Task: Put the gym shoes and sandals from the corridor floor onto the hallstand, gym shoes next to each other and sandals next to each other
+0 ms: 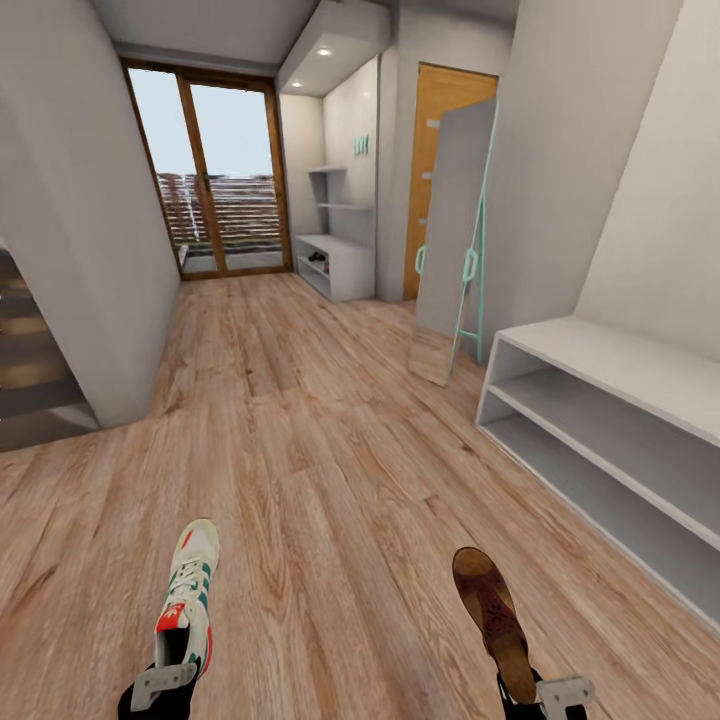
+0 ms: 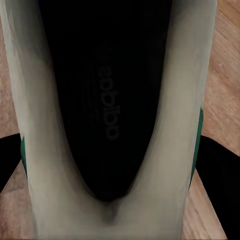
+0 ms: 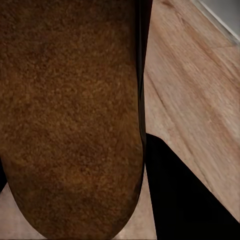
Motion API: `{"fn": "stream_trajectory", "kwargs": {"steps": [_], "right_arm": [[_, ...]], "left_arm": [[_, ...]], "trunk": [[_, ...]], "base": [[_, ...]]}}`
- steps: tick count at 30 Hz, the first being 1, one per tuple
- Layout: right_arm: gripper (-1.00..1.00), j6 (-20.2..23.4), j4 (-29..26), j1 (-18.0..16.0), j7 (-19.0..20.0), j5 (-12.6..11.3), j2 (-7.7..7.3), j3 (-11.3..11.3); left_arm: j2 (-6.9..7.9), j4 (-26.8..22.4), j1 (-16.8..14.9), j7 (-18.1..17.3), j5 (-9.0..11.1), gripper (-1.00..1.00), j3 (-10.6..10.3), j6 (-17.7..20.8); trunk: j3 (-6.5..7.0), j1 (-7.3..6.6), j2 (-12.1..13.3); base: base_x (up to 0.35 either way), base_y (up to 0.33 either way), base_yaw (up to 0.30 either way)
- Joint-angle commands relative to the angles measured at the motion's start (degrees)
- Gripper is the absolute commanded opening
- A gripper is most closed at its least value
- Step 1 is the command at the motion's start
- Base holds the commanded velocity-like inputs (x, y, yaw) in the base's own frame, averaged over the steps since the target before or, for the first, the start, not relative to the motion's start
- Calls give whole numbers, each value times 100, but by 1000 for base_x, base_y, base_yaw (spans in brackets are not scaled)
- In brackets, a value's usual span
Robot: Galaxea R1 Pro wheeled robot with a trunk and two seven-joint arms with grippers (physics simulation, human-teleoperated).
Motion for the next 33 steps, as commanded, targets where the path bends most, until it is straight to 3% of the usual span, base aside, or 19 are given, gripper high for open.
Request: {"fn": "stream_trajectory", "kwargs": {"steps": [1,9,33], "right_arm": [[-100,-10,3,-3,-35,0,-8,29],[-100,-10,3,-3,-35,0,-2,29],[-100,-1,3,-3,-35,9,74,29]], "left_arm": [[-5,3,-6,-50,-34,-100,49,-16],[-5,6,-6,-49,-33,-100,50,-16],[-13,7,-6,-49,-33,-100,50,-16]], "trunk": [[4,2,-2],[60,2,-2],[66,2,-2]], "base": [[312,0,103],[332,0,171],[339,0,275]]}}
